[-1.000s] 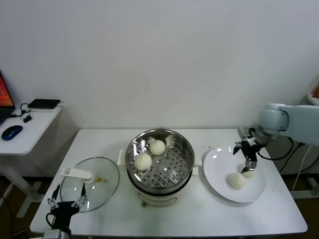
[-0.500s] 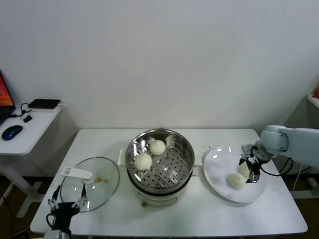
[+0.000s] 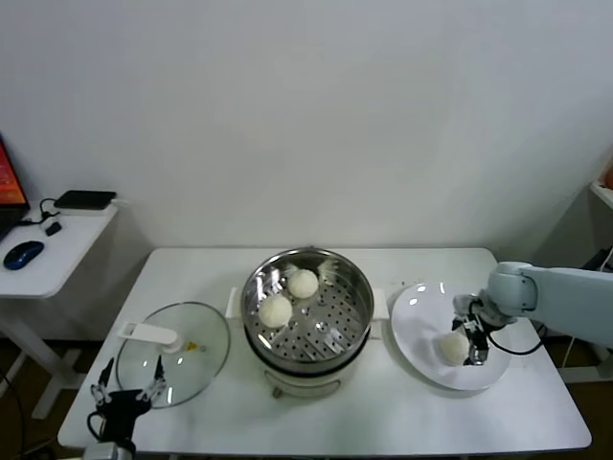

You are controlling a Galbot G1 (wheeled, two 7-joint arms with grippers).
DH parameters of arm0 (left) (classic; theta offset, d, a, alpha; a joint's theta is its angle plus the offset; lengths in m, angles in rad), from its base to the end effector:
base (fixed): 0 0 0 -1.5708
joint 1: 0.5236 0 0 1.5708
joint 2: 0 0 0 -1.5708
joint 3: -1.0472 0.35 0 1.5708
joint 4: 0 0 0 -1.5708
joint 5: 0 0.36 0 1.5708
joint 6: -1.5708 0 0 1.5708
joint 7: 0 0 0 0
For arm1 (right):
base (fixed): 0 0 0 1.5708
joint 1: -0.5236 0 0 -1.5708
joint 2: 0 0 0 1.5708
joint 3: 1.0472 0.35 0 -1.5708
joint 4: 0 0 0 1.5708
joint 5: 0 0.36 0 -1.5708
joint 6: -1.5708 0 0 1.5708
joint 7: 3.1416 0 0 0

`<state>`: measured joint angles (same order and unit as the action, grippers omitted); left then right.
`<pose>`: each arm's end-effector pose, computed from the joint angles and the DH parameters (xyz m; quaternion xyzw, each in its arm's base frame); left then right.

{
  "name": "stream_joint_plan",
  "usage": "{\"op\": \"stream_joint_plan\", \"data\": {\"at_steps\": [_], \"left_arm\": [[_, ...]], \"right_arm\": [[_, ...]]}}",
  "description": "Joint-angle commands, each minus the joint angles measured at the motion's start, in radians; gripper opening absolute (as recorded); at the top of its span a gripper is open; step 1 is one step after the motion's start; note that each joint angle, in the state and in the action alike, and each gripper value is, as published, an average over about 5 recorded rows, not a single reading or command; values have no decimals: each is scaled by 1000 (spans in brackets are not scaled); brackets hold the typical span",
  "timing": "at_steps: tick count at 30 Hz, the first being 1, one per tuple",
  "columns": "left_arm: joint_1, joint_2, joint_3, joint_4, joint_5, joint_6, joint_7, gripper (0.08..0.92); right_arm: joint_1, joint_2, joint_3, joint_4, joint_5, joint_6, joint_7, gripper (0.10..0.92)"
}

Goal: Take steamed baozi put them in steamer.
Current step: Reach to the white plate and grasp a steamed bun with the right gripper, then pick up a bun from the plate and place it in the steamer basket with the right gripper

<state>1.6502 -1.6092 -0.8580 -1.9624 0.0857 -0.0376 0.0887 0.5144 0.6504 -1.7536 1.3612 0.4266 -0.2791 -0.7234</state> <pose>0.1360 0.1010 -0.3567 0.1050 -0.9840 -0.1031 0.1000 0.4683 -0.1760 -0.2329 0.4744 -0.5289 0.5260 0.4675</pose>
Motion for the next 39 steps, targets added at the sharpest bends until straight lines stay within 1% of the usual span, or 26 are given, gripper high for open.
{"op": "stream_joint_plan", "data": {"at_steps": [1, 3, 9, 13, 17, 25, 28, 32, 35, 39], "left_arm": [[-2, -41, 2, 1, 2, -2, 0, 823], [-2, -41, 2, 2, 2, -3, 0, 823], [-2, -42, 2, 1, 2, -3, -1, 823], [0, -42, 1, -1, 1, -5, -1, 823], [2, -41, 2, -2, 3, -4, -1, 823], [7, -39, 3, 0, 11, -4, 0, 823], [8, -38, 2, 1, 12, -5, -1, 823], [4, -37, 3, 5, 12, -7, -1, 823], [3, -36, 4, 5, 11, -11, 0, 823], [7, -35, 3, 3, 9, -13, 0, 823]], "right_arm": [[-44, 0, 30, -10, -14, -7, 8, 820], [-43, 0, 29, -10, -15, -7, 7, 801], [-37, -1, 29, -7, -24, -7, 10, 693], [27, -9, 5, 25, -24, 2, 3, 672], [202, -2, -67, 88, 9, 48, -38, 663], [615, 153, -198, 133, 154, 275, -165, 669], [694, 216, -176, 153, 209, 366, -200, 670], [726, 283, -114, 209, 252, 451, -224, 670], [731, 336, -91, 271, 241, 519, -228, 670], [710, 416, -65, 315, 157, 637, -205, 670]]}}
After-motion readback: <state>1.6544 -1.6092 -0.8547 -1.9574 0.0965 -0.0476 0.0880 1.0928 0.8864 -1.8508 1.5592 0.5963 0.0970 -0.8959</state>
